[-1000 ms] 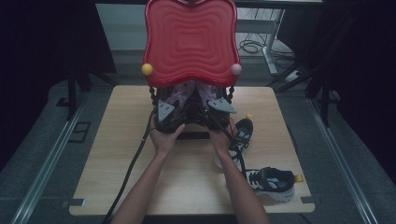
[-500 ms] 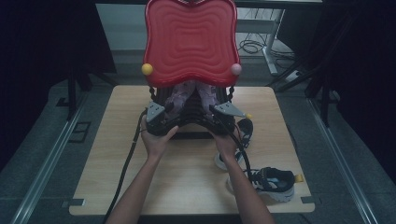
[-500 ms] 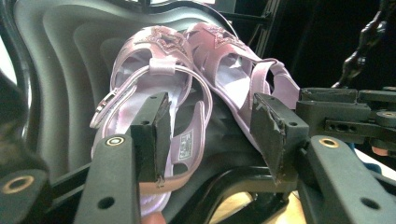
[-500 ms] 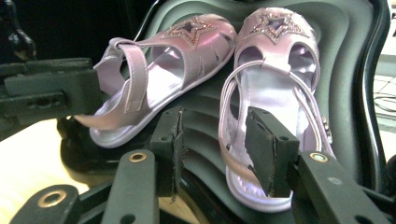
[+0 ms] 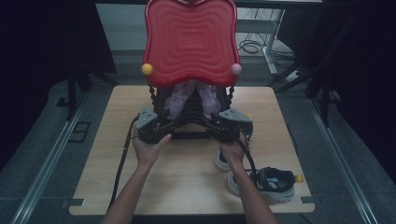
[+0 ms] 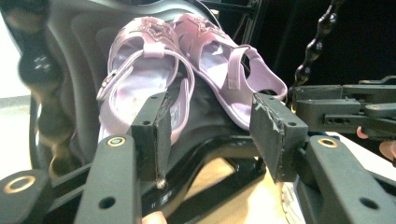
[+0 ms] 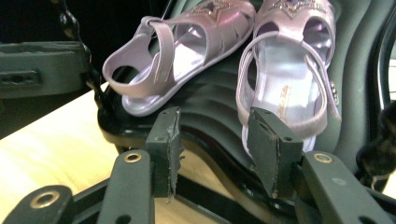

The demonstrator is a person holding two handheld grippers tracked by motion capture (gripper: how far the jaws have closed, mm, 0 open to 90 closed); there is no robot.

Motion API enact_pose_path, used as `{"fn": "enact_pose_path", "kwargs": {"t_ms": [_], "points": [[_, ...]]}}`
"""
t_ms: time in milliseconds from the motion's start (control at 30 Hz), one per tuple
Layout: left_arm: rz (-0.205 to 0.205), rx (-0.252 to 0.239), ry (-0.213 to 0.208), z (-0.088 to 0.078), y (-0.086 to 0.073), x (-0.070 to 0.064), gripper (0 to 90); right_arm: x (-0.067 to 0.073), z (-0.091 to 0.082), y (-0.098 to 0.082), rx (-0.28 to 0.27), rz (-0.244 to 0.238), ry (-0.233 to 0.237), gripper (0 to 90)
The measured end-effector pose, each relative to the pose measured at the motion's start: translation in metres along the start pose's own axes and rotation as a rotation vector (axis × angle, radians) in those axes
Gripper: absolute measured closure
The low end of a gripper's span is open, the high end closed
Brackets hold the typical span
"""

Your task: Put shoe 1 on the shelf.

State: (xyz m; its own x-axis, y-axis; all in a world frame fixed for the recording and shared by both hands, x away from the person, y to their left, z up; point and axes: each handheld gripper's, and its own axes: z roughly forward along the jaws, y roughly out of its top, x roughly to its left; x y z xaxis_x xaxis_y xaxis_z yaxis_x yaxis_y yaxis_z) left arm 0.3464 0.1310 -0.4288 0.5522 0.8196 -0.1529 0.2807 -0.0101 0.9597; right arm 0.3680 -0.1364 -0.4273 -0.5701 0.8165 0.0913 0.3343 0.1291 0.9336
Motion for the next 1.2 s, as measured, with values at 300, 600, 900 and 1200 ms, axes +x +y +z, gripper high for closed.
{"fn": "enact_pose_path", "kwargs": {"t_ms": [300,600,900,1200], "points": [[0.000,0.025,-0.015,-0.023,-0.008,0.002,49.4,0.003,-0.016,-0.006,0.032,-0.004,0.048,53.4],[-0.011,0.034,-0.026,-0.039,-0.017,0.002,49.4,0.011,-0.042,-0.013,0.043,-0.040,0.083,52.2],[-0.009,0.043,-0.034,-0.051,-0.025,0.002,49.7,0.014,-0.063,-0.021,0.052,-0.085,0.105,51.6],[-0.016,0.074,-0.035,-0.067,-0.035,0.007,49.8,0.016,-0.076,-0.029,0.080,-0.092,0.162,52.9]]}}
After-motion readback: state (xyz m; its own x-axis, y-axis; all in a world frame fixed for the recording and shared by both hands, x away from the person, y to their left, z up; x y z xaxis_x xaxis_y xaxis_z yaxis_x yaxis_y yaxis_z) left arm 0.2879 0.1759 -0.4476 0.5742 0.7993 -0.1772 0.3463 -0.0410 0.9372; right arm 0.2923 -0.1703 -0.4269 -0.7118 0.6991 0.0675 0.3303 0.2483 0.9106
